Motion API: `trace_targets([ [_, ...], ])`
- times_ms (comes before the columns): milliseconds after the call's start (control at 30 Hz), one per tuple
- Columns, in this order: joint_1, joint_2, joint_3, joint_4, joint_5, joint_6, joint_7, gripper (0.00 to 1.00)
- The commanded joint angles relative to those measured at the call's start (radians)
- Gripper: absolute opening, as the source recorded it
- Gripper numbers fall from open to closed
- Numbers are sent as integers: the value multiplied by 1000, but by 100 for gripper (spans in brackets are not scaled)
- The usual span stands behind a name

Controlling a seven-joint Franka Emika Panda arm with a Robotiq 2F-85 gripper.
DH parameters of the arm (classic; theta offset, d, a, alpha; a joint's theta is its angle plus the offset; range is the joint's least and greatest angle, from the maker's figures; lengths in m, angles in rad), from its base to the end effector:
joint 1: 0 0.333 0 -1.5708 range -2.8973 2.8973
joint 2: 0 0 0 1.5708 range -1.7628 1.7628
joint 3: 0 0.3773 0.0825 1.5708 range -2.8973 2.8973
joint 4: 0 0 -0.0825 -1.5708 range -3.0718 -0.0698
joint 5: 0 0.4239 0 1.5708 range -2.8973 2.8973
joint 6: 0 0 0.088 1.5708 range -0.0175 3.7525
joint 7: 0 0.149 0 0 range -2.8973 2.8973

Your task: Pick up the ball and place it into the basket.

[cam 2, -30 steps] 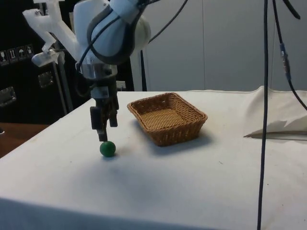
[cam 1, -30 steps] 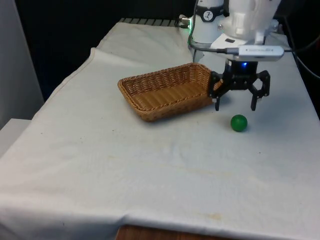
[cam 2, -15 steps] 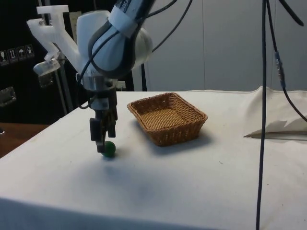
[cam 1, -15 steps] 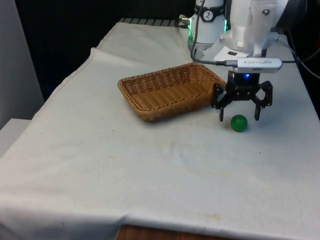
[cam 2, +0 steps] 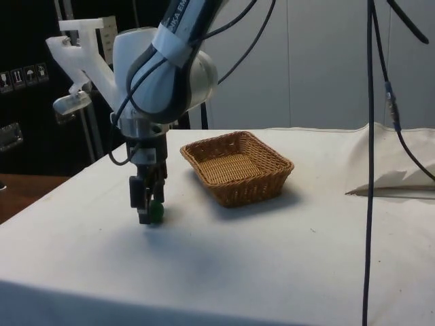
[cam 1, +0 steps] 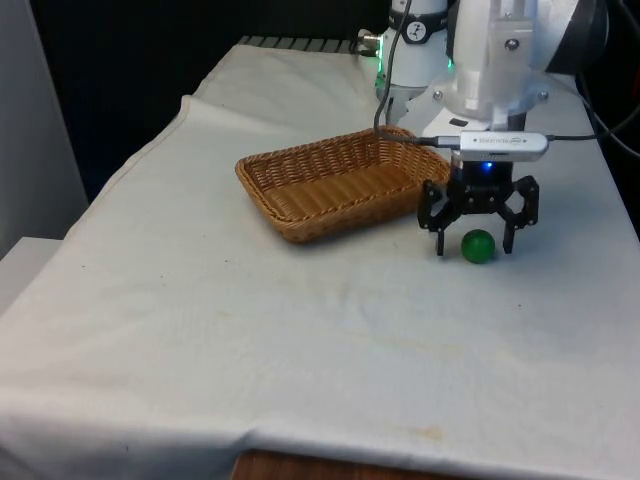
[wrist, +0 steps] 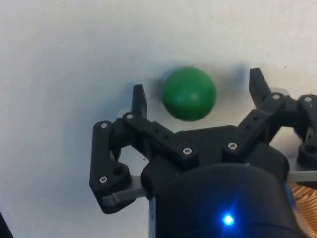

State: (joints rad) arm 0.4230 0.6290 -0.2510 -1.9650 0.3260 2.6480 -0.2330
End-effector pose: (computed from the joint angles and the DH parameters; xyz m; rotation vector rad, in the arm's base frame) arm 0.6690 0.1170 0.1390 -3.1085 -0.2740 -0.1384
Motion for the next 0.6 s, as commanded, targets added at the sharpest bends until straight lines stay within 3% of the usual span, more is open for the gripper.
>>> trace_targets([
  [0,-9,-3,10,-1,9,4,-10,92],
  [133,-9,-3,9,-2,9,3,-10,53],
  [167,0,0,-1,0,0,0,0,39],
  [200,-9,-3,9,-2,9,3,-10,39],
  [233,-9,-3,9,-2,9,3,-10,29],
  [267,-9,-3,8,-2,9,3,-10,11],
  [300,-8,-3,8,-2,9,3,-10,1],
  [467,-8,-3,8,-2,9,3,-10,1],
  [500,0,0,-1,0,0,0,0,1],
  [533,-8,-3,8,-2,9,3,-10,1],
  [567,-8,-5,7,-3,8,2,-10,1],
])
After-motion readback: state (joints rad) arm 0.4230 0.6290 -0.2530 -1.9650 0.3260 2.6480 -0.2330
